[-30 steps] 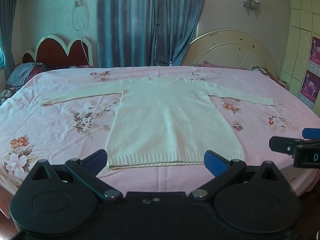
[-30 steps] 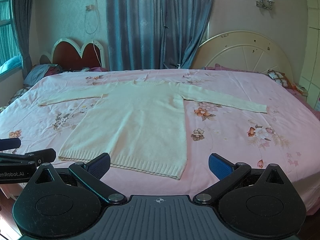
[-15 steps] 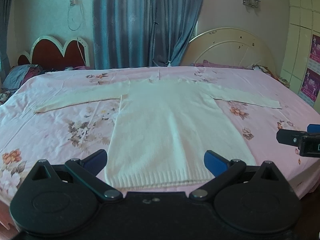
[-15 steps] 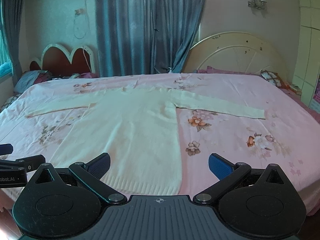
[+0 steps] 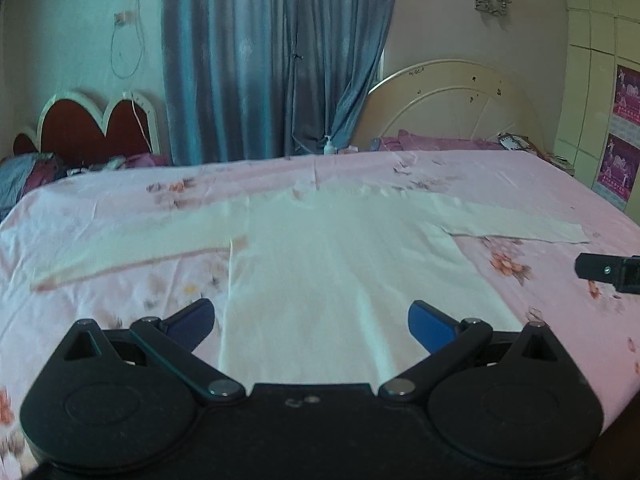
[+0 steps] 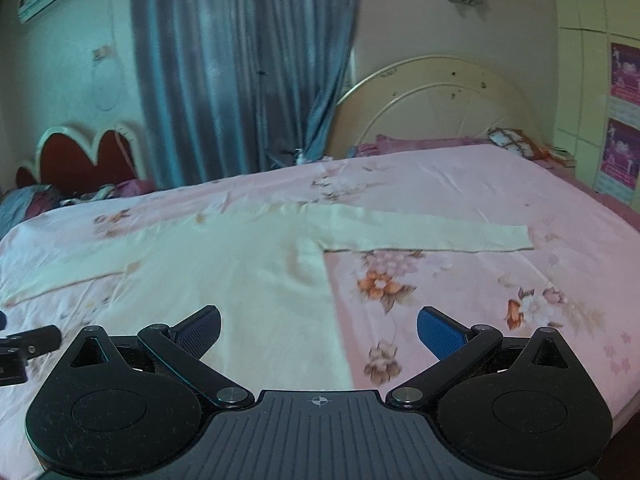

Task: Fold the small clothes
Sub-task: 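Grasp the sweater's sleeve cuff with the right gripper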

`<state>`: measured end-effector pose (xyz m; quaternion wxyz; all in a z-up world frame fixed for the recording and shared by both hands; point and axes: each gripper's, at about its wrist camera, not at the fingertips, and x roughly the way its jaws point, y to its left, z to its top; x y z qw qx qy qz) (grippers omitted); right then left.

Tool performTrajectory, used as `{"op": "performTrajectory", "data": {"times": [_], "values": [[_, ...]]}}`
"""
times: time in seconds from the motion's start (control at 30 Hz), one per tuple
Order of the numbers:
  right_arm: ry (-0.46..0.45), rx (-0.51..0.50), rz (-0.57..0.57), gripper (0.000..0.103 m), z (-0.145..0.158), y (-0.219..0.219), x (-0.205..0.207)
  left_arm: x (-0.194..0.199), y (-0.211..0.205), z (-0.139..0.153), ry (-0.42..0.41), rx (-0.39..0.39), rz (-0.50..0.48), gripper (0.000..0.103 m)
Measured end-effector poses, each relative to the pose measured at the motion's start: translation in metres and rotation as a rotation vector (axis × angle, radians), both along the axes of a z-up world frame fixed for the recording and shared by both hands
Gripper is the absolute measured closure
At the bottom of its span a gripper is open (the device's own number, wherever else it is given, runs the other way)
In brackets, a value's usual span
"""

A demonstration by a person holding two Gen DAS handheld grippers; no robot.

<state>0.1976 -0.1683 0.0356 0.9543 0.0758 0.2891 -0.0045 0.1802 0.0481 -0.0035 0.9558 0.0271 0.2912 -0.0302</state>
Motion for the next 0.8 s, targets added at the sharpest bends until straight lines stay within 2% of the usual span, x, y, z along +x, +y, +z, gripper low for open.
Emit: {"op": "performTrajectory", "data": {"times": [0.07, 0.17, 0.23, 0.4, 0.5, 0.57, 0.6, 0.63, 0.67, 0.8], "values": [[-0.007, -0.005, -0.022, 0.000, 0.002, -0.001, 0.008, 0.013, 0.002, 0.000, 0.011, -0.007, -0.011, 0.000], [-0.019, -0.023, -0.056, 0.000, 0.005, -0.008, 0.016, 0.032, 0.008, -0.005, 0.052, -0.082, -0.044, 0.000], [-0.029, -0.034, -0.082, 0.000, 0.006, -0.014, 0.020, 0.045, 0.007, -0.010, 0.073, -0.106, -0.070, 0.000], [-0.046, -0.028, -0.163, 0.000, 0.002, -0.051, 0.035, 0.067, -0.001, -0.017, 0.042, -0.167, -0.029, 0.000], [-0.054, 0.008, -0.226, 0.000, -0.006, -0.085, 0.050, 0.084, -0.013, -0.024, 0.049, -0.119, 0.028, 0.000], [-0.049, 0.031, -0.257, 0.001, -0.015, -0.108, 0.064, 0.097, -0.018, -0.031, 0.081, -0.139, 0.027, 0.001], [-0.048, 0.051, -0.272, 0.011, -0.020, -0.123, 0.072, 0.103, -0.021, -0.034, 0.091, -0.150, 0.032, 0.002], [-0.035, 0.073, -0.281, 0.038, -0.026, -0.136, 0.080, 0.109, -0.024, -0.036, 0.095, -0.155, 0.033, 0.004], [-0.019, 0.098, -0.299, 0.045, -0.031, -0.150, 0.089, 0.115, -0.027, -0.037, 0.099, -0.164, 0.016, 0.005], [-0.012, 0.173, -0.350, 0.045, -0.054, -0.206, 0.120, 0.138, -0.049, -0.038, 0.094, -0.181, -0.029, 0.011]]}}
